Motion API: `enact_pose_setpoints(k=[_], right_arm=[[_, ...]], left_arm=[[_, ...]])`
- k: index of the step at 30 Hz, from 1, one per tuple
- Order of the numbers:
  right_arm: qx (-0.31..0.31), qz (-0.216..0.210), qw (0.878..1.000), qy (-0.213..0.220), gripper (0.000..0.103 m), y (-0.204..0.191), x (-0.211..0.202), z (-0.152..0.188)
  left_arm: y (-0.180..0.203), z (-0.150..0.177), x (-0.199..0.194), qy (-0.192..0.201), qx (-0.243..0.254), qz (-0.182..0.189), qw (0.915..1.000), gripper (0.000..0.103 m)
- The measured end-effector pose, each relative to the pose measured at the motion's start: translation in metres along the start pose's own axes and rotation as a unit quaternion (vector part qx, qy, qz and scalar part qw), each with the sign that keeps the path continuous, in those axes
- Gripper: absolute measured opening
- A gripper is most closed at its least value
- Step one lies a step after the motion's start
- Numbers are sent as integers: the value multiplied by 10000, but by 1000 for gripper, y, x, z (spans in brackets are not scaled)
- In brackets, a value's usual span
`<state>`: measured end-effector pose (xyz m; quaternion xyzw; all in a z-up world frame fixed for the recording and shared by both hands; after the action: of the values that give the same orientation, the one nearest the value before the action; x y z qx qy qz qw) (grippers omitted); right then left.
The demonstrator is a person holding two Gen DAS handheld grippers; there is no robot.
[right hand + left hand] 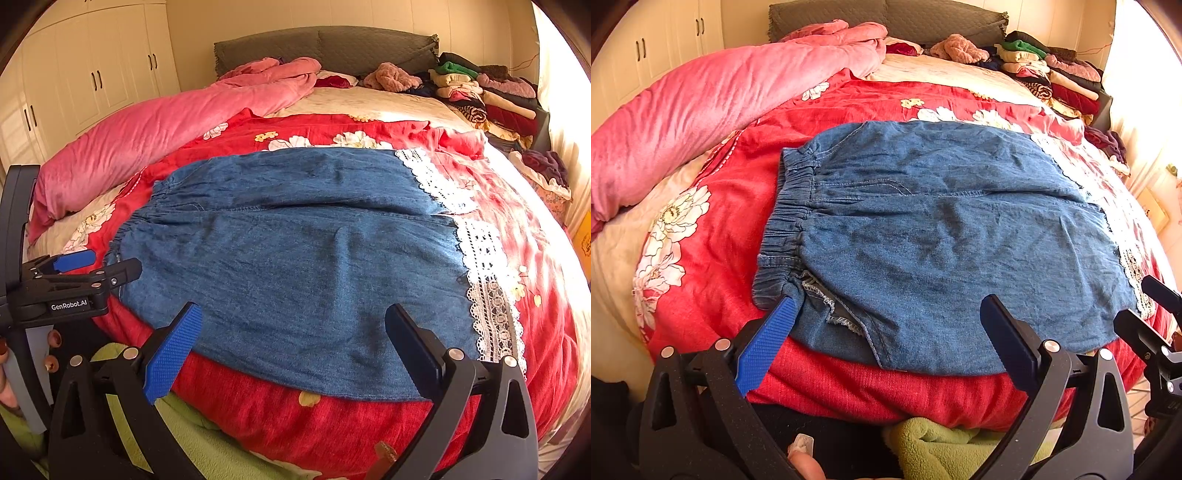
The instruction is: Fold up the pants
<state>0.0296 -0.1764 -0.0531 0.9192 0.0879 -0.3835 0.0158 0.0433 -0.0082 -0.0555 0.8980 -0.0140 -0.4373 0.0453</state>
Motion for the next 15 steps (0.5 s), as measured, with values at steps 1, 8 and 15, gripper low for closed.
enact_pose_setpoints(k=[1, 8, 15], right_arm=[[-7, -7, 10000, 1, 99, 0, 0, 0], [-15, -8, 10000, -3, 99, -1, 0, 1], [-15, -9, 10000, -8, 99, 0, 1, 0]], left_arm=[[0, -1, -1, 2, 1, 7, 10000, 94], [0, 0, -1, 9, 10, 6, 10000, 94], [0, 0, -2, 21, 12, -3, 10000, 94]])
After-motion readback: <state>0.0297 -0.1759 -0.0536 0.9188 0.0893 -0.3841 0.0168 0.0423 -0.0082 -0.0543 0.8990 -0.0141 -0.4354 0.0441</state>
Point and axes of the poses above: each gripper's, at about its wrist camera, not at the fingertips, and x roughly the way its jaws point, y to its right, z to its underside, the point moved 8 cm from there along x, roughly the way its jaws point, and after that the axes turned 3 degrees about z, right-handed, at the moved point
